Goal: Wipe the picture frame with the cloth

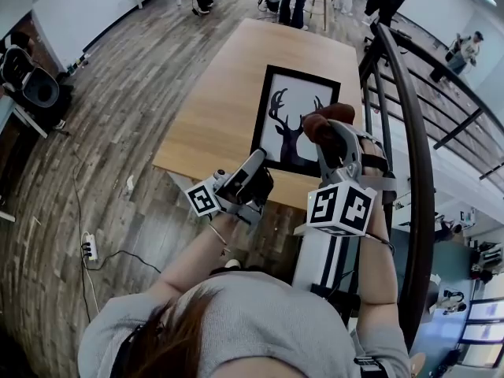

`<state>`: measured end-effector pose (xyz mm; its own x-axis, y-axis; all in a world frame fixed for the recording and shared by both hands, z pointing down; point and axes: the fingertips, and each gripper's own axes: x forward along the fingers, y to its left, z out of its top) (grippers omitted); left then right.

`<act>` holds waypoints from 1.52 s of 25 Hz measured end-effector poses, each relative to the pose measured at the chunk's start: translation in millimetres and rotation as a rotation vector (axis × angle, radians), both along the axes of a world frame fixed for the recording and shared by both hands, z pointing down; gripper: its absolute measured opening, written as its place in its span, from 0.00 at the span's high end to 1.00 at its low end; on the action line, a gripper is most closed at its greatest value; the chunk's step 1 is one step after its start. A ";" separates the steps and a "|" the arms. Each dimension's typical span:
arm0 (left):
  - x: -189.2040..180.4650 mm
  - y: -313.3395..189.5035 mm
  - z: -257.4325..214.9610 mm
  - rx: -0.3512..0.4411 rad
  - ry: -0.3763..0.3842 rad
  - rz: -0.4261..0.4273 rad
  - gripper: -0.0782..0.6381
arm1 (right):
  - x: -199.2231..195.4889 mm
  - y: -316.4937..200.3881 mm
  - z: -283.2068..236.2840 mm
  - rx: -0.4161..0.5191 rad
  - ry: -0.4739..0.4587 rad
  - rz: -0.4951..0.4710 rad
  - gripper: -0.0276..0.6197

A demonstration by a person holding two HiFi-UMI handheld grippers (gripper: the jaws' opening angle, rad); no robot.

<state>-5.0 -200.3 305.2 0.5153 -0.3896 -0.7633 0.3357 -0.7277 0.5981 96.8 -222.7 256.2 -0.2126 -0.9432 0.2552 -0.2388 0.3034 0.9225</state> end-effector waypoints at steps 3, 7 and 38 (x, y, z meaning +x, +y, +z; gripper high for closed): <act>-0.7 1.5 1.0 -0.006 0.001 0.001 0.79 | -1.0 4.8 3.8 -0.010 -0.005 0.000 0.75; -0.2 1.6 2.4 -0.009 -0.012 0.000 0.79 | -0.2 10.1 12.1 -0.036 -0.008 0.004 0.75; -5.4 -1.9 14.4 -0.073 -0.029 -0.014 0.79 | -10.1 63.6 73.0 -0.198 -0.066 -0.018 0.75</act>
